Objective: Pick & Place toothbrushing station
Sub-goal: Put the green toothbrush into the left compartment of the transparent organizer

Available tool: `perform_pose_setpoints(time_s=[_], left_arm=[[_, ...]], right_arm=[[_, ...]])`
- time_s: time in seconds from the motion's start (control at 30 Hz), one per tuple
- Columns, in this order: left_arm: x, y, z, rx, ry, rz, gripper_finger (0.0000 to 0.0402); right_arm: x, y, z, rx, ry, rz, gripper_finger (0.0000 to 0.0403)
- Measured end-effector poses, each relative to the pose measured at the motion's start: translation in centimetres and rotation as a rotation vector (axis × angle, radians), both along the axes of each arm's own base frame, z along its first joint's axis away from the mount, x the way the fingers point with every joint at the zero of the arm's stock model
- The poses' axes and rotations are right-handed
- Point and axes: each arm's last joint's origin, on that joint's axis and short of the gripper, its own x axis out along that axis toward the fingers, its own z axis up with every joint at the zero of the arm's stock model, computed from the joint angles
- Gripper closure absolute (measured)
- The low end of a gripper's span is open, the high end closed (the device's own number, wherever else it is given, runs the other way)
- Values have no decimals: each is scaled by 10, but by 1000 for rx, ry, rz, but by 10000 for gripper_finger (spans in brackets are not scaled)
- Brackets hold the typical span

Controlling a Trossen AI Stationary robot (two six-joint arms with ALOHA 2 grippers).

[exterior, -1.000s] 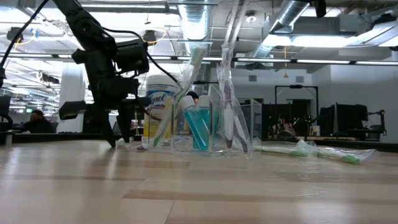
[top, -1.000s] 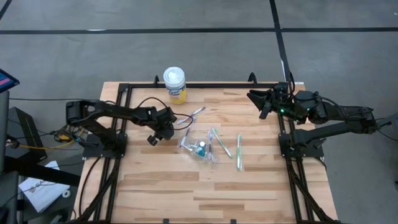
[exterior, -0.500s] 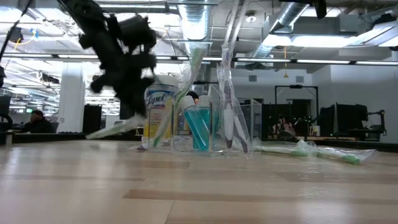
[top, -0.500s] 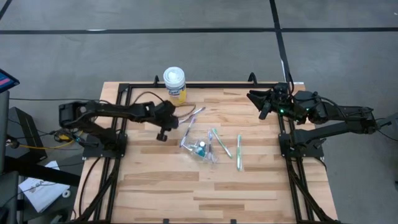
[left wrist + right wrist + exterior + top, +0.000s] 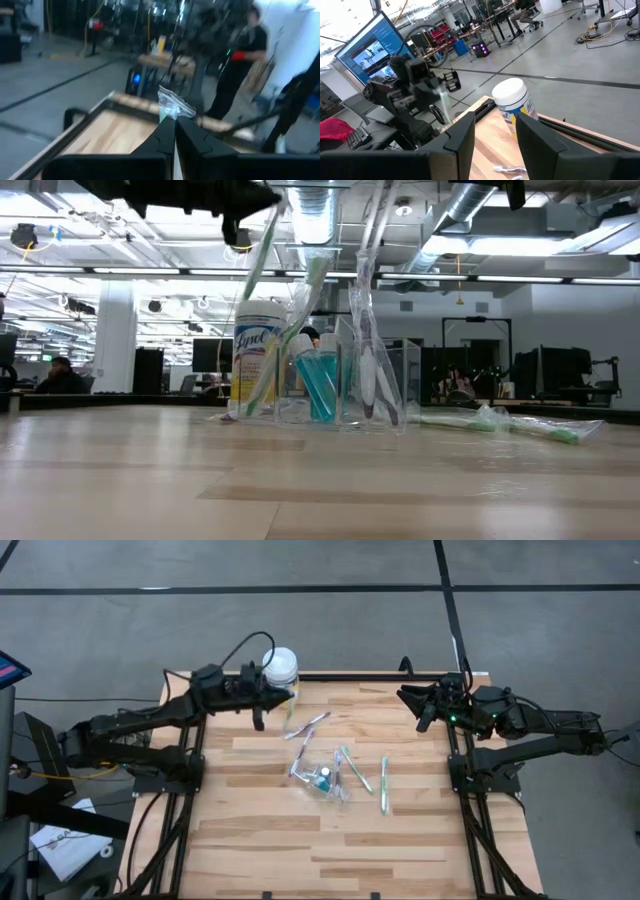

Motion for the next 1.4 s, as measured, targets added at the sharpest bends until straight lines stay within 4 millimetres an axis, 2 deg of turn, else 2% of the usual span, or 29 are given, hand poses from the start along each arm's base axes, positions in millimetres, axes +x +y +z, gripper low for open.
perform_pose_setpoints(time_s=[0.13,0.47,0.67,1.03,1.4], left_arm=[[9,-7,2,8,-60,-43,401],[61,-35,-28,-3,-93,-176,401],[77,-36,-48,3,-49,-212,401],[87,-38,-73,26,2,-244,401],[60,-44,-116,-37,40,-239,401]], right_arm=[[0,0,0,0,0,0,269],[0,0,0,7,-4,1,269],[0,0,0,10,-5,1,269],[0,0,0,28,-16,0,269],[0,0,0,48,-24,0,269]])
